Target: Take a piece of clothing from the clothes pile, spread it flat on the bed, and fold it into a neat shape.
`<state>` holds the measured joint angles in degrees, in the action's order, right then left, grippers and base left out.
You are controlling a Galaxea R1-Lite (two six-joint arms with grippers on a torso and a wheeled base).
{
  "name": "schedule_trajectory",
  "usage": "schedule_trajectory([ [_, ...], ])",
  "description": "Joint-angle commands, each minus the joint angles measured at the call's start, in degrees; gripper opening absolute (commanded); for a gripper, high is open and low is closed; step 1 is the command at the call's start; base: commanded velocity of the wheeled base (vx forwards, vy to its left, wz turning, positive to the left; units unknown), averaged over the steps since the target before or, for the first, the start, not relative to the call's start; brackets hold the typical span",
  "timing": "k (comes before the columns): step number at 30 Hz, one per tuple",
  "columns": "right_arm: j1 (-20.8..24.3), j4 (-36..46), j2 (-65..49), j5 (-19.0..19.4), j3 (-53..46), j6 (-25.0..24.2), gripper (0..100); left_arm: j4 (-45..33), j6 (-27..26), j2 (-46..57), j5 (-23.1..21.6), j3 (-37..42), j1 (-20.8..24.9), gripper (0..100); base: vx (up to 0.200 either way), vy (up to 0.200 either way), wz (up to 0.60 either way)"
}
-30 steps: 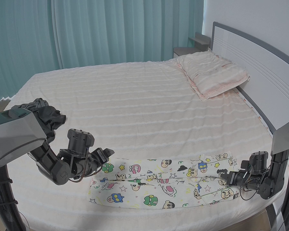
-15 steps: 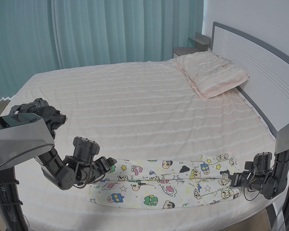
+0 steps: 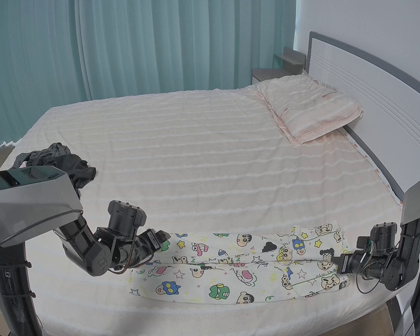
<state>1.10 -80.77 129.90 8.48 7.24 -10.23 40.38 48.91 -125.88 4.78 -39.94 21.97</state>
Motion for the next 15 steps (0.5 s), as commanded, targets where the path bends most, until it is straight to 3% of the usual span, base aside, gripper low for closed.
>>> schedule_trajectory([
  [1,0.13,-0.61,-0.53,0.22,-0.65,0.03,100,-0.03,-0.13,3.62,-0.3,0.47,-0.87,100,0.0,0.0,0.0],
  [5,-0.04,-1.31,-1.06,0.04,-0.91,0.03,100,-0.56,-1.1,7.49,-3.9,1.18,-2.54,100,0.0,0.0,0.0],
  [9,-0.31,-3.86,-2.02,-0.14,-1.35,0.03,100,-1.18,-9.53,10.22,-10.4,4.25,-5.27,100,0.0,0.0,0.0],
  [10,-0.31,-4.57,-2.73,-0.14,-1.97,0.03,100,-1.79,-15.42,10.3,-12.86,5.83,-6.32,100,0.0,0.0,0.0],
  [15,-0.13,-6.76,-4.04,-0.14,-3.55,0.3,100,-4.96,-27.02,7.4,-14.36,7.94,-7.2,100,0.0,0.0,0.0],
])
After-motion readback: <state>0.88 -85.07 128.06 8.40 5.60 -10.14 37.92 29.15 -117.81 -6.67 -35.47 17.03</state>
